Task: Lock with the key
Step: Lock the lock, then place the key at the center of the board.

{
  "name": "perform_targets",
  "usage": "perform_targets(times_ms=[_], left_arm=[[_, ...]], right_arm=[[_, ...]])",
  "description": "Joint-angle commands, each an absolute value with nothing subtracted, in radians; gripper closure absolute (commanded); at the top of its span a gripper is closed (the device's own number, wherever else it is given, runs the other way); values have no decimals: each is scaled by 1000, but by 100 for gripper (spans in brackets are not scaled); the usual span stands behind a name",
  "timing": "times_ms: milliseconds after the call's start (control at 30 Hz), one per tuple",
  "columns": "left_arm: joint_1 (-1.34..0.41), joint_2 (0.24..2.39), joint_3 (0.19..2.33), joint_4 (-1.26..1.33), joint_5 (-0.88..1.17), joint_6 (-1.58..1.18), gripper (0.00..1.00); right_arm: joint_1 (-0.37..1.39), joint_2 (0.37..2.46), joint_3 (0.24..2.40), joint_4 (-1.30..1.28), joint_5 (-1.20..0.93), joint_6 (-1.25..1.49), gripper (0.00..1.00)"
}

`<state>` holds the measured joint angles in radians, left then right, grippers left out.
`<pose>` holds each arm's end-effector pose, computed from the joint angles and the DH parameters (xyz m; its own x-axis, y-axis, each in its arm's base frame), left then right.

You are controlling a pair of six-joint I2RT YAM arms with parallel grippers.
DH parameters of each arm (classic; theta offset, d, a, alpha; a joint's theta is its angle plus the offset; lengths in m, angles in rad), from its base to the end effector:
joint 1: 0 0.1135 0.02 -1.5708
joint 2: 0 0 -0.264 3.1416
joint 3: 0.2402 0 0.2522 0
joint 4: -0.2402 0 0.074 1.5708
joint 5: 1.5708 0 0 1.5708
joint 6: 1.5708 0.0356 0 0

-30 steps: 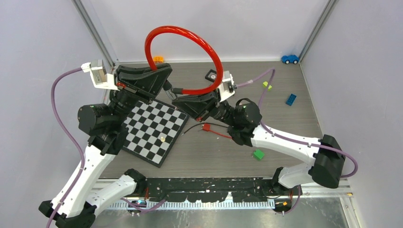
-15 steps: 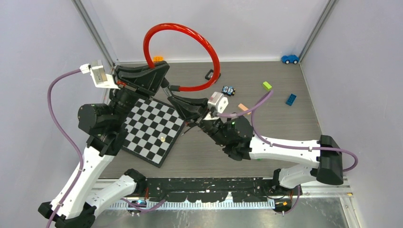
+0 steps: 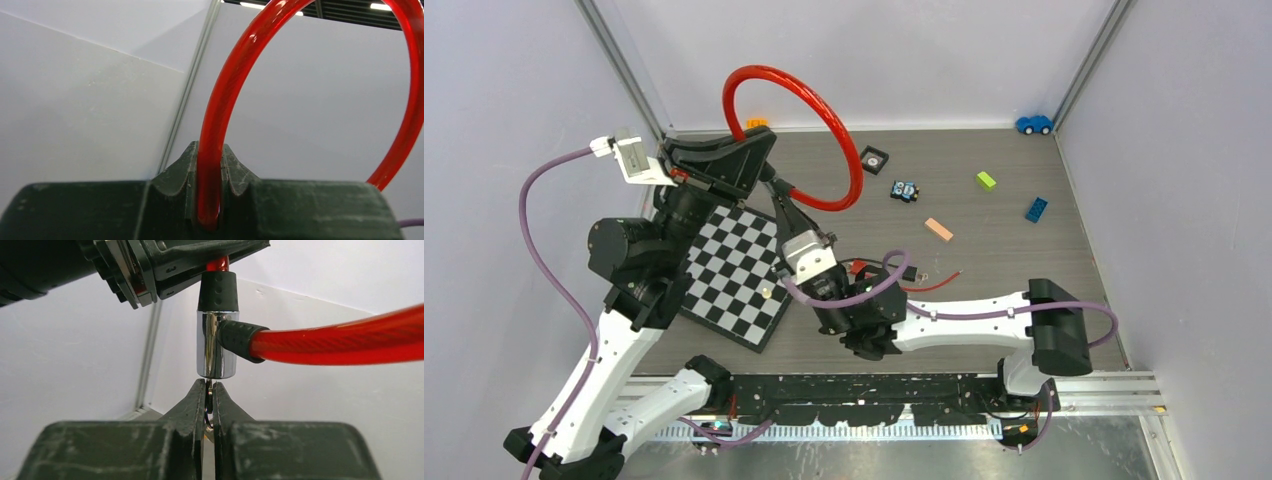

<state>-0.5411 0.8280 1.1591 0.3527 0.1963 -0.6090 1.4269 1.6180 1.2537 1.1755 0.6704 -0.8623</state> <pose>0.1147 -0.0770 0.5131 0.0810 -0.7033 -0.7063 0.8304 0.4395 -0.3424 0.0725 0.3461 0.4199 0.6099 0.0601 -0.7902 -0.3857 0.8936 -0.2298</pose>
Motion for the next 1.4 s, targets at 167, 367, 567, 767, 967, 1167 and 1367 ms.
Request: perform_targets(times_ms=[167,367,567,767,967,1167,1367], left_arm=[[-549,788,1177,400,201,-633,100],[-549,787,1181,390,190,-624,100],[-549,785,1187,385,183,-617,100],[-549,776,1183,374,172,-605,100],[-549,777,1184,375,170,-603,100],[-549,773,1179,373,169,-598,100],[-549,764,1172,369,174,-590,100]], right_arm=[[1430,1660,1319,1280,823,-1077,99],[1432,1642,1251,1301,846,-1034,99],[1433,1622,1146,1328,904,-955,99],[1438,1569,981,1330,942,-783,99],[1451,1523,848,1332,935,-611,99],[1468,1506,761,1328,983,-530,99],[1463,1424,749,947,1059,-224,99]])
